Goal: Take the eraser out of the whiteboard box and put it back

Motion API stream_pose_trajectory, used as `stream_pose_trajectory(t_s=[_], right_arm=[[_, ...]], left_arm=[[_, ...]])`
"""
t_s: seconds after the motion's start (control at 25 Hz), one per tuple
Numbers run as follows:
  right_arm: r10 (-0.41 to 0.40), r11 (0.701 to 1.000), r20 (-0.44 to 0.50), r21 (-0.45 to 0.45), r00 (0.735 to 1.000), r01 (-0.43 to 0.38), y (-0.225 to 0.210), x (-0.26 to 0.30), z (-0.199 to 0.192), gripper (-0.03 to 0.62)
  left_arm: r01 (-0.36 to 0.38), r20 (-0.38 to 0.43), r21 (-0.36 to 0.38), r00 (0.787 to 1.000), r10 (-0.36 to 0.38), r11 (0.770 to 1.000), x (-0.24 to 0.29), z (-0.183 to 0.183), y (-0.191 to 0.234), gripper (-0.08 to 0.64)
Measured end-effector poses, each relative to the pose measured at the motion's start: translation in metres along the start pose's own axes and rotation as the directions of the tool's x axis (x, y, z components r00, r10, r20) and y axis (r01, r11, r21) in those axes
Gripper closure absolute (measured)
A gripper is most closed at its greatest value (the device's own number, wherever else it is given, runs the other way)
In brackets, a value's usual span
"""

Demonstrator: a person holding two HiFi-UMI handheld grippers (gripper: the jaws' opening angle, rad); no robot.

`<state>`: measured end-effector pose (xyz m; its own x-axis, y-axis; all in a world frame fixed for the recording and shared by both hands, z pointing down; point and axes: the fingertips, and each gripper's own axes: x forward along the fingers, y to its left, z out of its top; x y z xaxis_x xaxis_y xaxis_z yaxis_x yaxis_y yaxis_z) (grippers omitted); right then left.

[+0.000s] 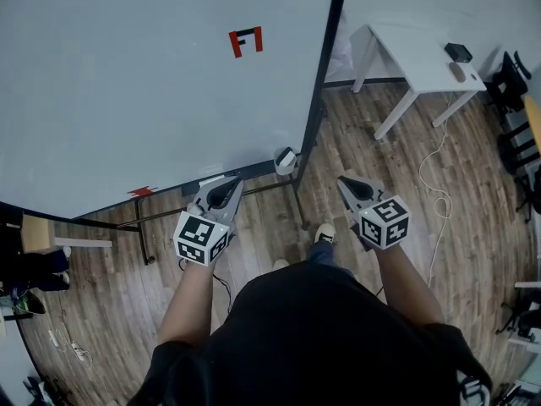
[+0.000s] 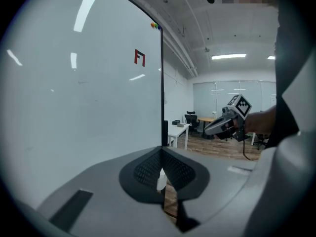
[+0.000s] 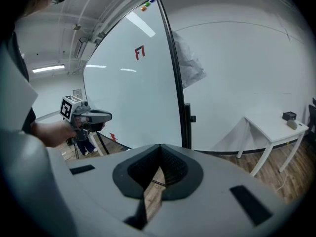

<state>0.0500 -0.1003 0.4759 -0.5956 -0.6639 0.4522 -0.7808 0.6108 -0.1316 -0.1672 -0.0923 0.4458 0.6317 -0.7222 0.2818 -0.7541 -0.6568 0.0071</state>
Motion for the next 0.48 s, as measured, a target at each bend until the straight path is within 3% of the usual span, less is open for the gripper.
stream_pose_trajectory(t_s=[0.48], right_arm=[[0.049, 0.999, -0.038, -0.007, 0.998, -0.049, -0.03, 0.019, 0.0, 0.598]], left_arm=[[-0.023, -0.035, -0.012, 0.999, 0.022, 1.0, 0.039, -0.003, 0.004, 0.548]])
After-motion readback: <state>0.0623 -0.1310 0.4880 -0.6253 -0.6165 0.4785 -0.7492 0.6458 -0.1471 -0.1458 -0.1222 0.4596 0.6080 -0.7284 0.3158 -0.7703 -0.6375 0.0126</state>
